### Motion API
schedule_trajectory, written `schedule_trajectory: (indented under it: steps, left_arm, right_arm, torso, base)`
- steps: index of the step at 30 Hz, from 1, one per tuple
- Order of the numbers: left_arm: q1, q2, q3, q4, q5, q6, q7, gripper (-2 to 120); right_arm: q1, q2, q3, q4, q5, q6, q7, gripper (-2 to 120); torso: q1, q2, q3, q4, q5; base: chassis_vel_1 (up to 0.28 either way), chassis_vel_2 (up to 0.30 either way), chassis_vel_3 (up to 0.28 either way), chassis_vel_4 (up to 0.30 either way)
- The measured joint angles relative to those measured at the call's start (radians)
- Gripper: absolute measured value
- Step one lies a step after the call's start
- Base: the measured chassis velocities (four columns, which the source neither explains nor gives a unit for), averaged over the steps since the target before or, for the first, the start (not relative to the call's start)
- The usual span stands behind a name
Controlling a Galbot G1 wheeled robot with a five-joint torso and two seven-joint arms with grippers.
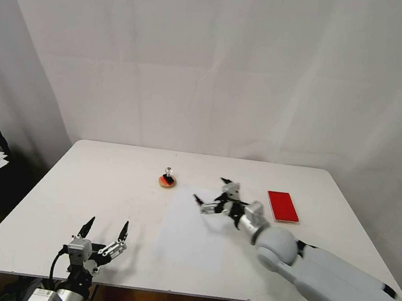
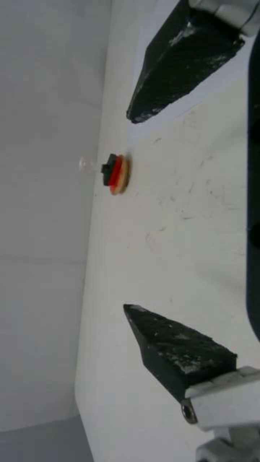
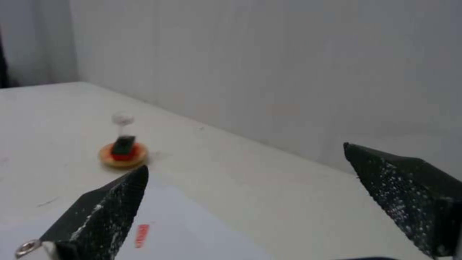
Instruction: Pick up the stamp from the ink pad and place it onto another ink pad.
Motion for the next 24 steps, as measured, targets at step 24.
schedule_trajectory:
  steps: [24]
  left_arm:
    - [0.0, 0.0, 0.0, 0.0, 0.0, 0.0, 0.0, 100]
  right_arm:
    - [-1.179, 0.341, 0.797, 0.242, -0.48, 0.287, 0.181, 100]
  torso:
    - [0.0, 0.0, 0.0, 0.0004, -0.0012]
  base:
    - [0.0, 0.0, 0.0, 0.0]
